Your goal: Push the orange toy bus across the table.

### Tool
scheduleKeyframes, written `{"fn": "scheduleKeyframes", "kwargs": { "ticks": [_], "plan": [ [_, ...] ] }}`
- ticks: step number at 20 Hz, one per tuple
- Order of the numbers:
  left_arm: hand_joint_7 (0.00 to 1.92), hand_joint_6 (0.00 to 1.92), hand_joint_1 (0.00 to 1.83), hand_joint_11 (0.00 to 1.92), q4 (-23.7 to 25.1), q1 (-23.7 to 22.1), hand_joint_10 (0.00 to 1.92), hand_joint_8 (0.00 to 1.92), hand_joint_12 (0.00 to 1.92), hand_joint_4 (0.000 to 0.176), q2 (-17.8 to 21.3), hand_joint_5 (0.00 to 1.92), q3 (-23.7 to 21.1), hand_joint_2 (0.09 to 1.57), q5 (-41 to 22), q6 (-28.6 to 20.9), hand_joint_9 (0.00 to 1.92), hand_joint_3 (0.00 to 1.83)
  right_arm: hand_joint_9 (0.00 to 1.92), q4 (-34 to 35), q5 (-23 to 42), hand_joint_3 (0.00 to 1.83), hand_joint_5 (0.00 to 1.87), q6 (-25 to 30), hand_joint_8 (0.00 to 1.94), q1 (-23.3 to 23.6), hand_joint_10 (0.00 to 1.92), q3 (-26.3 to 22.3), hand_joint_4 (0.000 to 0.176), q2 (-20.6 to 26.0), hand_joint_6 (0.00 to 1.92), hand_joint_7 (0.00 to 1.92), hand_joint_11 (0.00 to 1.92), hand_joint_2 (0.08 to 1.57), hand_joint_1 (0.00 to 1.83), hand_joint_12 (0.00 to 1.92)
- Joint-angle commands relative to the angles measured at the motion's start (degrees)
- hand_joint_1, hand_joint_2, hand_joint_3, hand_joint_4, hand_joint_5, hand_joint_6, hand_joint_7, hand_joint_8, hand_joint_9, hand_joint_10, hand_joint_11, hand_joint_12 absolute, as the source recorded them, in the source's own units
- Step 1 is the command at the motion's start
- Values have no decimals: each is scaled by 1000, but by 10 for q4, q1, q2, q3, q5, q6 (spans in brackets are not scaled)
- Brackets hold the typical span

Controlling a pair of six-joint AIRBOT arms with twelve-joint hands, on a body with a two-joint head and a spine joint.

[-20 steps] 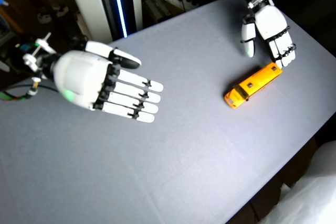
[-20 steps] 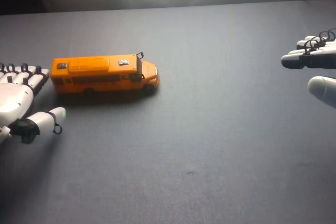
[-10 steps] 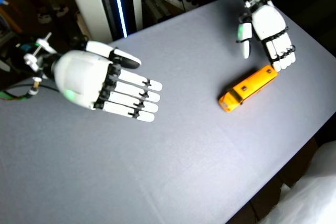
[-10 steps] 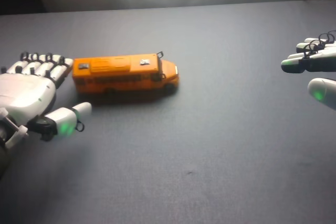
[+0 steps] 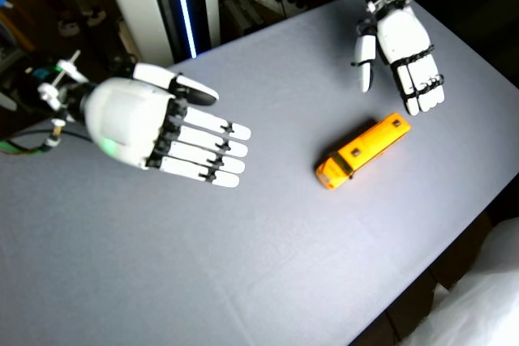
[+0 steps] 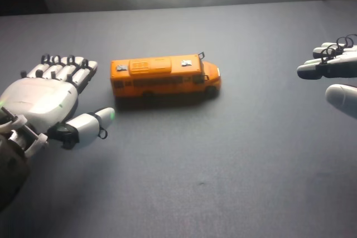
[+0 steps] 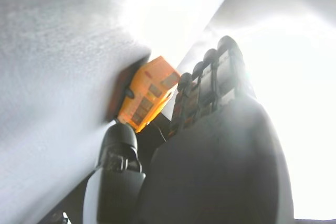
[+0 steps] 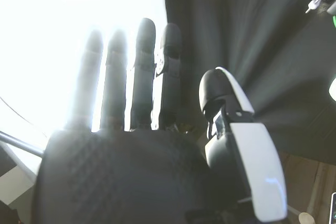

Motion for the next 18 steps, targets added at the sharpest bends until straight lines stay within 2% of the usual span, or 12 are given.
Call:
{"fn": "scheduleKeyframes", "kwargs": {
  "ticks": [1, 4, 6, 9, 14, 18],
  "plan": [
    [36, 10, 0, 50, 24, -8, 6, 7, 26, 0, -3, 69, 4, 1356, -49, 0, 45, 2, 475, 6, 68, 0, 715, 5, 0, 2, 1, 1, 0, -2, 0, 672, 377, 1431, 271, 21],
    [16, 0, 0, 118, 28, -14, 1, 1, 57, 0, -17, 50, 16, 1340, -26, 0, 28, 0, 467, 6, 66, 1, 707, 5, 1, 3, 0, 2, 0, -2, 0, 668, 366, 1436, 263, 16],
    [0, 0, 0, 120, 39, -28, 1, 0, 59, 0, -33, 32, 29, 1335, -2, 1, 4, 0, 465, 6, 65, 1, 716, 5, 1, 3, 1, 2, 0, -2, 3, 670, 363, 1438, 276, 15],
    [15, 8, 0, 19, 48, -47, 8, 4, 16, 0, -54, 52, 48, 1336, 29, 1, 26, 0, 483, 6, 65, 1, 717, 5, 4, 3, 7, 2, 0, -2, 3, 676, 386, 1441, 260, 25],
    [42, 10, 0, 66, 77, -73, 14, 10, 31, 0, -85, 73, 65, 1256, 63, 1, 53, 0, 479, 6, 65, 0, 715, 5, 1, 3, 1, 3, 0, -2, 2, 671, 376, 1441, 283, 20],
    [3, 0, 0, 35, 94, -90, 0, 0, 15, 0, -97, 42, 65, 1322, 63, 1, 15, 6, 451, 5, 65, 1, 711, 6, 0, 2, 0, 3, 0, -2, 0, 657, 354, 1446, 303, 10]
  ]
}}
